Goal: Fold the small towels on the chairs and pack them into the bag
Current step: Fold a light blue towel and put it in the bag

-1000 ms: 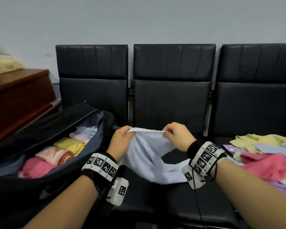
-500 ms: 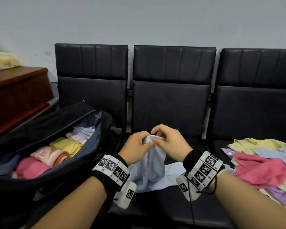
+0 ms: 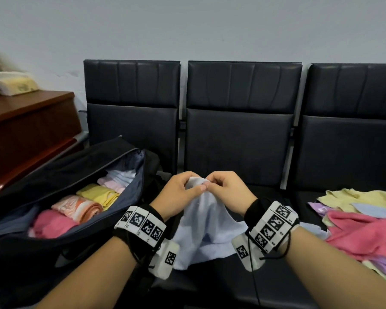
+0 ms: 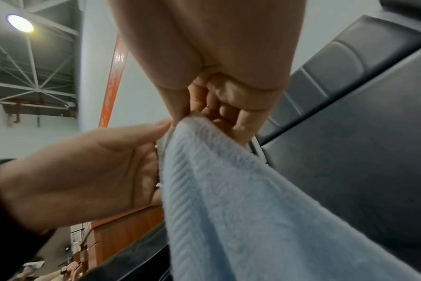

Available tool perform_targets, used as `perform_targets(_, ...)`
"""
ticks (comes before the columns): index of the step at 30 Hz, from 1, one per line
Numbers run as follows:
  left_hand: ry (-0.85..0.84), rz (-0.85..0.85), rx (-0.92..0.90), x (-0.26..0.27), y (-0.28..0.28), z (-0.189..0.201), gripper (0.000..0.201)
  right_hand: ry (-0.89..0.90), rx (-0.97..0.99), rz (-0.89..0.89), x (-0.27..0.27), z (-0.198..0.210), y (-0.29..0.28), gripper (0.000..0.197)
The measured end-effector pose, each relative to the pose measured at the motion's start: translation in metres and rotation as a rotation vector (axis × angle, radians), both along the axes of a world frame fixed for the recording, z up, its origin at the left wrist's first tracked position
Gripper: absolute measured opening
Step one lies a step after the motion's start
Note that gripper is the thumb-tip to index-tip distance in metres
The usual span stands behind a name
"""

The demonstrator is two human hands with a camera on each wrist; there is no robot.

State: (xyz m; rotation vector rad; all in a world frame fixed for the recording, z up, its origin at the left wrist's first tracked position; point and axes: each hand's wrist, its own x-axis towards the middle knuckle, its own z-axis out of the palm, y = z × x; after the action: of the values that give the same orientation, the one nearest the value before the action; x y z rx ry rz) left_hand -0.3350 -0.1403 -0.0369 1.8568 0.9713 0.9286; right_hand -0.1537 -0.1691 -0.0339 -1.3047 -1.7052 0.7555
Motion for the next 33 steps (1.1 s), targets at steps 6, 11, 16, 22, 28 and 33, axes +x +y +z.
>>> perform_targets(6,-0.078,0.183,0.109,-0.014,0.009,0.013,0.016,-0.085,-0.056,0.046,0.006,-0.004,-0.003,0.015)
perform_targets(11,-0.345,0.402,0.104,-0.040,0.025,0.032,0.019,-0.277,-0.185,0.104,0.030,-0.026,-0.007,0.013)
perform_targets(16,-0.446,0.593,0.174,-0.067,0.041,0.041,0.019,-0.542,-0.192,-0.036,0.051,-0.038,0.002,0.035)
perform_targets(22,-0.318,0.669,-0.049,-0.087,0.056,0.011,0.020,-0.402,-0.162,-0.307,0.088,-0.028,0.002,0.020)
perform_targets(28,-0.066,0.282,-0.145,-0.020,0.026,-0.004,0.028,-0.167,-0.028,-0.155,0.047,0.010,-0.004,0.014)
perform_targets(33,-0.030,-0.018,-0.093,0.019,-0.005,0.015,0.031,-0.114,-0.098,0.033,0.029,0.026,-0.015,0.008)
